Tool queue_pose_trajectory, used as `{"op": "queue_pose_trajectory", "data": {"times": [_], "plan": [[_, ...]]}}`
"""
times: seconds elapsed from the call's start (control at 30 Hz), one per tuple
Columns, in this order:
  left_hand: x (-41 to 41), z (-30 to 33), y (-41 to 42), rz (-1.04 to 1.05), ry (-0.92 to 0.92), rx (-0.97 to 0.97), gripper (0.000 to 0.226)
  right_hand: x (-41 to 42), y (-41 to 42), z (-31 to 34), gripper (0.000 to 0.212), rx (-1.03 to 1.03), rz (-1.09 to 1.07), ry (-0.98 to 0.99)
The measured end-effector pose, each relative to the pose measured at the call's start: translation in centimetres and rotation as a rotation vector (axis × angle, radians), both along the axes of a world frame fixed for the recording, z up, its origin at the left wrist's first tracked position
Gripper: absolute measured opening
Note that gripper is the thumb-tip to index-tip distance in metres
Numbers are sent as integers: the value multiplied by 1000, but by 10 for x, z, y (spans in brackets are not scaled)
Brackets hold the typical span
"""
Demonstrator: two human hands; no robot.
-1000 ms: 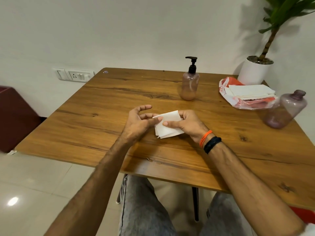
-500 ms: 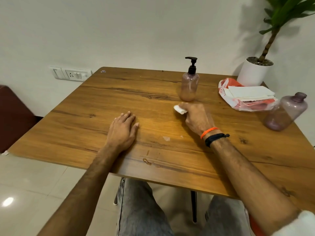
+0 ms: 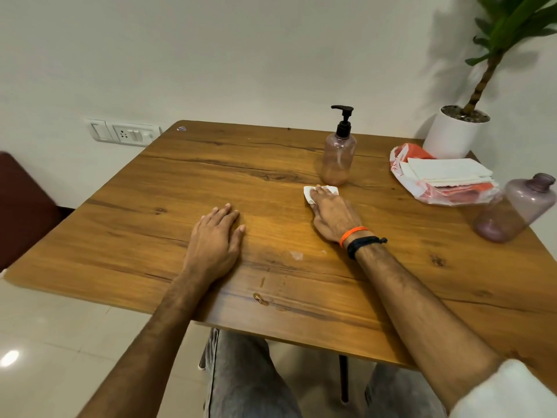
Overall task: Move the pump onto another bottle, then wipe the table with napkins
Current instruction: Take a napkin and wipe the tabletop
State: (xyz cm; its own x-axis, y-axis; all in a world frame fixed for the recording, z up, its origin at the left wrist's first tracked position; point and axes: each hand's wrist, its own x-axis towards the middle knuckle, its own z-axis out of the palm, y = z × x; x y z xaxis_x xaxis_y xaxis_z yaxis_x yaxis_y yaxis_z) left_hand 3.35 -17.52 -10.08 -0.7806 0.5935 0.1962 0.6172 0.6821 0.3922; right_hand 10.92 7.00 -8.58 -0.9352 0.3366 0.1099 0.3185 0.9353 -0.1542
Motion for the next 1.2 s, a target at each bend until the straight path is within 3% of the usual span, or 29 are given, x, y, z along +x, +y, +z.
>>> {"op": "queue_pose_trajectory", "data": {"times": [0.27, 0.57, 0.63, 0.77, 0.8, 0.83, 0.9, 0.97, 1.03, 1.1, 1.2], "plan": [[0, 0, 0, 17, 15, -6, 48, -9, -34, 7, 44, -106, 223, -79], [-3, -5, 0, 12, 30, 1, 47, 70, -68, 21, 31, -413, 505, -122], [-4, -6, 0, 10, 34, 6, 46, 75, -65, 24, 23, -635, 465, -91], [-4, -7, -1, 3, 23, 8, 47, 57, -49, 39, 26, -1344, 255, 152], [-4, -7, -1, 3, 24, 9, 47, 47, -44, 43, 25, -1334, 193, 231], [-4, -6, -1, 4, 25, 10, 47, 36, -38, 46, 27, -1176, 137, 297], [-4, -6, -1, 7, 23, 6, 48, 13, -27, 45, 33, -655, 64, 346], [-4, -6, 0, 3, 20, -1, 48, -4, -25, 40, 24, -369, 56, 280], [-3, -5, -1, -2, 17, -2, 48, -17, -25, 27, 20, -283, 126, 122], [-2, -4, -1, 0, 20, -2, 48, -27, -28, 11, 33, -225, 235, -57], [-2, -4, 0, 5, 26, -4, 48, -36, -31, 3, 45, -197, 273, -95]]}}
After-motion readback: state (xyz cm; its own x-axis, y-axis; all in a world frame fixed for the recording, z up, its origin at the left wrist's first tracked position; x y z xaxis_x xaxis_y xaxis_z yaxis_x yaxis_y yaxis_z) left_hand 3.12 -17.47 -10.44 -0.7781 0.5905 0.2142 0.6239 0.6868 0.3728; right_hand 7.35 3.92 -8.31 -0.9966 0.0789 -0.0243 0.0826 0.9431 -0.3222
